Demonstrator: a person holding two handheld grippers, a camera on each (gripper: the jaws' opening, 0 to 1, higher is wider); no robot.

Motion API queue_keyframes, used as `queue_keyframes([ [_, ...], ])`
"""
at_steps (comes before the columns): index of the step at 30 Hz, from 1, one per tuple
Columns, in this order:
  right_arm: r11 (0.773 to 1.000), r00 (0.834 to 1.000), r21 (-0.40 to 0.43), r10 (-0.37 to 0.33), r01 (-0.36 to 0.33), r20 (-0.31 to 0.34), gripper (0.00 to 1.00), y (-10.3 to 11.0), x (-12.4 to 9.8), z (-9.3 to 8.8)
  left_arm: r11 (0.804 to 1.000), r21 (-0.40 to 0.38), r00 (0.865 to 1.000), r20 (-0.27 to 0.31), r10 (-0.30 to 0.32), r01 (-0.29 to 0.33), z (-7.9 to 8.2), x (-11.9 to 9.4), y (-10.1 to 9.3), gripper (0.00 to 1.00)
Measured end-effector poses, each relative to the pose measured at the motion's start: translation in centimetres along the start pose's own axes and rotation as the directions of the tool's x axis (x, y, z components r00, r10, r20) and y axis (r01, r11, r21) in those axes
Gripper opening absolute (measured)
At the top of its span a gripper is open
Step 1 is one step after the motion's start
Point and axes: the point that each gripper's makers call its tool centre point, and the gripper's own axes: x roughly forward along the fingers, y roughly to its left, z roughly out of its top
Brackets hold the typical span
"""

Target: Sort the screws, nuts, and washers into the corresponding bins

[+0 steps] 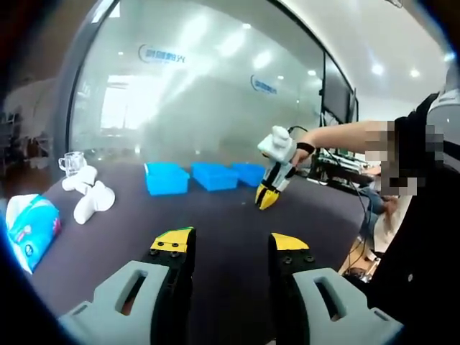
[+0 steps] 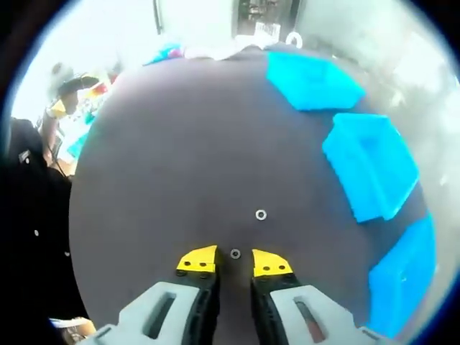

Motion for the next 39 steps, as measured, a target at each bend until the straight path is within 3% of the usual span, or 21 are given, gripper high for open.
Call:
queue_keyframes([
  [5,1.0,1.0,-0.009,0.01,-0.01,-0.011,0.01,0.6,0.0,-0.1,1.0,0.005,1.0,0.002,-0.002,0.002,0.2,0.0,-0.1,0.4],
  [16,1.0,1.0,-0.021,-0.008,0.008,-0.002,0.0,0.8,-0.5,-0.1,1.0,0.005,1.0,0.01,-0.001,0.001,0.5,-0.1,0.0,0.4],
  [22,1.0,0.997,0.005,-0.025,0.025,0.076,0.0,1.2,-1.7,0.6,1.0,0.008,1.0,0.02,0.0,0.0,0.9,-0.1,0.1,0.4],
  [30,0.998,0.976,0.053,-0.055,0.045,0.209,0.0,2.3,-3.6,0.9,1.0,0.012,0.999,0.034,0.002,-0.002,1.5,-0.2,0.1,0.4],
  [39,0.993,0.967,0.1,-0.091,0.069,0.237,0.0,2.5,-4.9,-1.0,0.999,0.03,0.999,0.036,-0.018,0.017,1.9,-0.1,-1.2,0.4],
])
